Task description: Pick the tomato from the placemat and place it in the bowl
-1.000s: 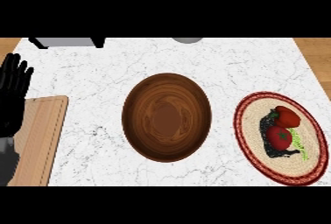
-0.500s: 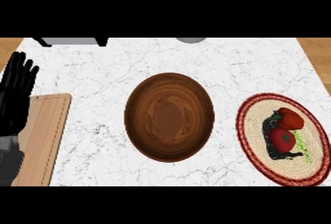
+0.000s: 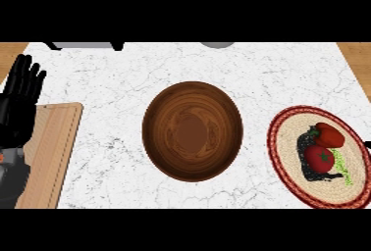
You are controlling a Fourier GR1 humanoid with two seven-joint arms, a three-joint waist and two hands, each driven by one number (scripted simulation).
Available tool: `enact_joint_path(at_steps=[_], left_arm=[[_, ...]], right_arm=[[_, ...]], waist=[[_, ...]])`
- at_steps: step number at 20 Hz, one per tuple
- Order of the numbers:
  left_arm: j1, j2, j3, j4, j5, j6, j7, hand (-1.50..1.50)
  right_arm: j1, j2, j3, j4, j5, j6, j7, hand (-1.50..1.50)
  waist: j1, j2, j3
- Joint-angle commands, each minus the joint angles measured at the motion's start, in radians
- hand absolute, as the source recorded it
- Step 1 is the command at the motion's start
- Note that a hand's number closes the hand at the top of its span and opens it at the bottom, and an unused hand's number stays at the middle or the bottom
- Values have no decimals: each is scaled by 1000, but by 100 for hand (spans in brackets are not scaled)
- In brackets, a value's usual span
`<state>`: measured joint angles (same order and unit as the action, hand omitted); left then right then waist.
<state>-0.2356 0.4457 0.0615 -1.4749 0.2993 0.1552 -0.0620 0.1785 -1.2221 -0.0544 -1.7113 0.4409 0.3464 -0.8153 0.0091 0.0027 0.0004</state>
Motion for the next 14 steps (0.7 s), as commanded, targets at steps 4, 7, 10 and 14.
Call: enact_joint_path(at_steps=[4,7,10,14], left_arm=[[-39,17,58,71,22,-69,-10,0],[-62,-27,17,3,-46,16,57,0],[19,-39,36,-29,-26,-33,25,0],[-35,-26,53,-25,-44,-35,60,0]], right_arm=[[-110,140,167,77,126,16,13,-150],[-167,182,180,160,186,14,-8,-150],[-223,214,194,231,243,32,-3,-150],[-310,267,207,339,280,34,-52,-150]], waist=[[0,2,0],[-2,-1,0],[0,-1,0],[1,-1,0]])
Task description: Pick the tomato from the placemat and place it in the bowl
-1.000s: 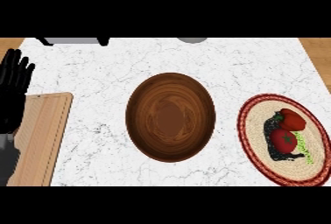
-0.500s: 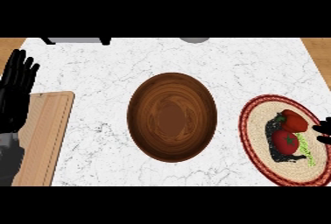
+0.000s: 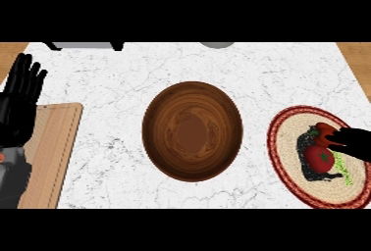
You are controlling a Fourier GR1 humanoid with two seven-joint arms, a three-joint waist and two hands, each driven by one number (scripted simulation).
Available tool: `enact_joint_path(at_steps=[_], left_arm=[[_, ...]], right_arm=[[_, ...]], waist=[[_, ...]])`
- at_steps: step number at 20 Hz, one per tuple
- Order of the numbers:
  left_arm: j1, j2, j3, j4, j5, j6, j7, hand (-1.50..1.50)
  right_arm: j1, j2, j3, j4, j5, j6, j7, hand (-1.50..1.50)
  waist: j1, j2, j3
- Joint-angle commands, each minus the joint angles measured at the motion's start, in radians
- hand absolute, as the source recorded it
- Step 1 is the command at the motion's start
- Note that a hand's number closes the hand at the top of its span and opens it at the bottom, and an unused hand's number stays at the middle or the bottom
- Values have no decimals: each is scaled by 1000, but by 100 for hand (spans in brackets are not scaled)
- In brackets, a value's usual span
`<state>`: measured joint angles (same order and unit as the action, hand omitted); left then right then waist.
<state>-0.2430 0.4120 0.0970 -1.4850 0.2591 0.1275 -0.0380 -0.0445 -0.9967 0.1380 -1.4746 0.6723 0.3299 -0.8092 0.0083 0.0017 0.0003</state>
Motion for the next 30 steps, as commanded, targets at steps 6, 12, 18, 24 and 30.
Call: enact_joint_path(at_steps=[6,12,18,24,30], left_arm=[[58,-3,44,-42,4,-54,2,0],[-5,-9,63,11,-12,-62,12,0],[84,-35,67,-64,-47,-62,9,0],[-36,-88,53,71,-94,-45,-32,0],[48,-95,55,-55,-109,-56,14,0]], right_arm=[[-92,98,44,151,92,2,-123,-150],[-145,188,88,280,186,-104,-163,-150],[-118,184,63,170,197,1,-89,-150],[-189,277,71,319,275,-54,-106,-150],[-199,323,53,379,355,-72,-56,-150]], waist=[[1,-2,0],[0,0,0],[-4,-3,0],[-8,0,0],[-5,-2,0]])
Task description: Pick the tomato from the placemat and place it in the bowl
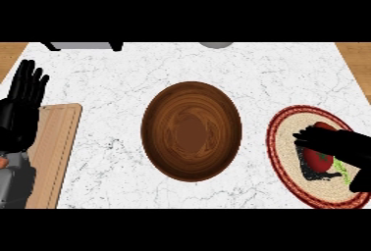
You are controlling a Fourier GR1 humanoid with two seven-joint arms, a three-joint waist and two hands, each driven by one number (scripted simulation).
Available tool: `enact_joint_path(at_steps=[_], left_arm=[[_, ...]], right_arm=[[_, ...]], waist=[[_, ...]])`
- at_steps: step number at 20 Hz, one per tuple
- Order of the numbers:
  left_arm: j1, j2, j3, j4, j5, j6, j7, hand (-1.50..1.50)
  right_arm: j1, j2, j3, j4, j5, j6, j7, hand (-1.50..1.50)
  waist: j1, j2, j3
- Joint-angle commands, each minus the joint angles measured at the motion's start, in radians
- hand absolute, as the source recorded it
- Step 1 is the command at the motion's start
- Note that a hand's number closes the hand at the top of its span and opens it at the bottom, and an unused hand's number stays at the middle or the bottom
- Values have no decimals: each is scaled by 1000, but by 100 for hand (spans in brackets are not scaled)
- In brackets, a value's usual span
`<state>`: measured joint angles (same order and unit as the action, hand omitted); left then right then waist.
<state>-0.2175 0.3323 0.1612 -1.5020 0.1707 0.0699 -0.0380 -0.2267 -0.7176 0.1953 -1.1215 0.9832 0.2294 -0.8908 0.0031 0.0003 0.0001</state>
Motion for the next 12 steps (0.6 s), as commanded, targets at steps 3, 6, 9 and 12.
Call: enact_joint_path(at_steps=[3,6,9,12], left_arm=[[-46,-4,8,-13,-12,3,63,0],[29,2,39,-35,11,-44,18,0],[-9,-18,28,-5,-13,-15,17,0],[6,43,76,-58,32,-68,73,0]], right_arm=[[-82,77,-7,194,96,-46,-26,-150],[-99,69,-49,247,105,-110,-94,-150],[-74,71,-66,169,42,-97,-148,150],[-80,125,-51,198,76,-150,-111,150]], waist=[[4,2,0],[6,1,0],[-2,0,0],[4,-1,0]])
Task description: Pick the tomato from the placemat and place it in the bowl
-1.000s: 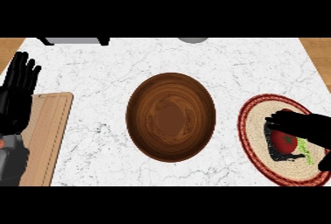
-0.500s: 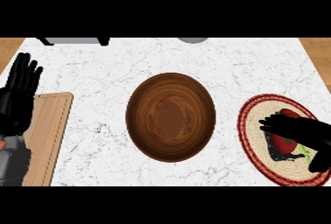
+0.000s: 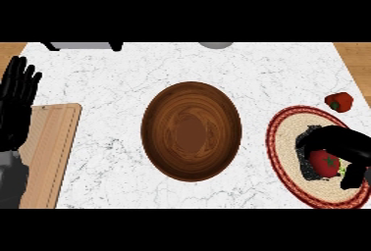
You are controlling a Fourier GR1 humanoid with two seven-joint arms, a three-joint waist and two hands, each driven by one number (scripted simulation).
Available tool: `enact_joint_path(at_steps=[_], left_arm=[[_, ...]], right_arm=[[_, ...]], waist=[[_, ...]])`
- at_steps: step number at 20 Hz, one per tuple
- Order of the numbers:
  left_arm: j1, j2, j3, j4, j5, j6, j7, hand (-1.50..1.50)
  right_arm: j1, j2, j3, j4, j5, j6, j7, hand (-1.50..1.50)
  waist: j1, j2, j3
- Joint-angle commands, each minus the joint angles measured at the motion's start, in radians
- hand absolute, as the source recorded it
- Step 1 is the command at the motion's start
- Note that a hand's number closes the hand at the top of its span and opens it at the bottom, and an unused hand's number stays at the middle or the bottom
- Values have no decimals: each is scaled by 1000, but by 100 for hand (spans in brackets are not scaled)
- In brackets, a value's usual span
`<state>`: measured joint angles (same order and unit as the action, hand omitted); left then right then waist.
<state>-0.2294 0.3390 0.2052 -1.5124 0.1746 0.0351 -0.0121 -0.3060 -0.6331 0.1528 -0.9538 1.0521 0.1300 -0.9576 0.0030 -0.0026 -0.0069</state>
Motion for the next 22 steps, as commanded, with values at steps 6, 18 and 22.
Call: enact_joint_path(at_steps=[6,18,22], left_arm=[[-44,3,21,25,-6,-5,17,0],[3,-30,10,18,-21,8,-20,0],[14,10,37,-30,-4,-3,40,0]], right_arm=[[-73,42,-32,57,1,-36,-85,150],[121,-168,-395,49,-130,-28,415,150],[147,-163,-464,-119,-190,5,520,150]], waist=[[3,4,7],[-33,-4,5],[-22,-6,5]])
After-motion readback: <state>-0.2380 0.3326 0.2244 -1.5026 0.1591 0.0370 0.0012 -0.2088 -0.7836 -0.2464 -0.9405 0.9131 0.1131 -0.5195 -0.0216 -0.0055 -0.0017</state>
